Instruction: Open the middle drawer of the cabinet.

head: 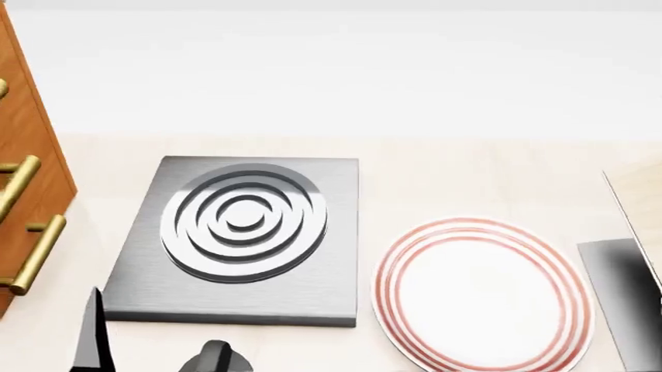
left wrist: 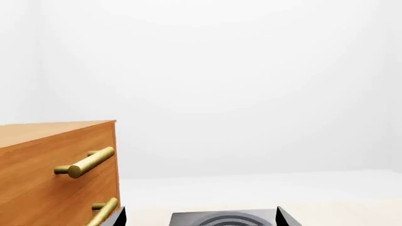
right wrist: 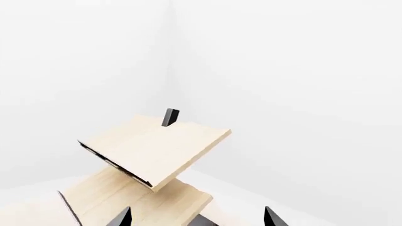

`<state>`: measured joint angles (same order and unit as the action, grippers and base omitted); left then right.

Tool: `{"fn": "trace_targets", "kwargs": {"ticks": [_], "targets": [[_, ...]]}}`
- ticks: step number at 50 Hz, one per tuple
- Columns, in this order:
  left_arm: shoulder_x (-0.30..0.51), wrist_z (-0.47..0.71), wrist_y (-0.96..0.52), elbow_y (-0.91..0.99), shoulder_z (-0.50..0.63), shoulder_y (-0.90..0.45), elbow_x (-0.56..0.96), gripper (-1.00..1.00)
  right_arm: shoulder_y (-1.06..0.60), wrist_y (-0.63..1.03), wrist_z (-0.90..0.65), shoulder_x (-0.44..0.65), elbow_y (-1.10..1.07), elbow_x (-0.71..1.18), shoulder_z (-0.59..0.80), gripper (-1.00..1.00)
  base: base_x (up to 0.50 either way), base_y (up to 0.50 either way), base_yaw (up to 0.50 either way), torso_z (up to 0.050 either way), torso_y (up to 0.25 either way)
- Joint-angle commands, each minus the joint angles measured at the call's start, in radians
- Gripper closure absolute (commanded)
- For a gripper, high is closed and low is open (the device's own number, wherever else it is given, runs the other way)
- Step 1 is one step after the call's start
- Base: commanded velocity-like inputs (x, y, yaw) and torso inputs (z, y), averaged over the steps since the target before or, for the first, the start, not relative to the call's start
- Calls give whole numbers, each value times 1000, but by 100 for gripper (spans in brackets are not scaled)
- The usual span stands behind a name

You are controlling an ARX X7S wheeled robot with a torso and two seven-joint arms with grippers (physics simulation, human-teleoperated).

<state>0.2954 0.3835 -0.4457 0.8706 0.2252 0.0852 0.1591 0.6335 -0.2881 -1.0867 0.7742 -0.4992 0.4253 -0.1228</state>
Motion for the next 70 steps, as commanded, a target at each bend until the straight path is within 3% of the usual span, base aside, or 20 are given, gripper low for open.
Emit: {"fn": "trace_targets", "kwargs": {"ticks": [1, 13, 27, 40, 50, 70], "targets": [[8, 7, 3, 1, 0, 0, 5, -100, 8, 4, 2, -5, -10, 1, -11, -100, 0, 461, 0, 0, 0], [14, 13, 10, -3, 0, -1, 10, -100, 5, 14, 4, -11, -11, -4, -13, -100, 0, 459, 0, 0, 0], [21, 20, 14, -5, 5, -2, 13, -100, 16, 5, 12, -21, -19, -7, -28, -100, 0, 94, 0, 0, 0], [28, 30, 5, 6, 6, -3, 20, -100, 146, 158, -48, 20, -239, 17, -155, -100, 0, 0, 0, 0, 0], [33, 36, 2, 9, 8, -5, 22, -100, 145, 354, 159, -183, -429, 25, -349, -100, 0, 0, 0, 0, 0], [40, 46, 7, 5, 12, -8, 29, -100, 115, 440, 278, -297, -512, 27, -451, -100, 0, 0, 0, 0, 0]]}}
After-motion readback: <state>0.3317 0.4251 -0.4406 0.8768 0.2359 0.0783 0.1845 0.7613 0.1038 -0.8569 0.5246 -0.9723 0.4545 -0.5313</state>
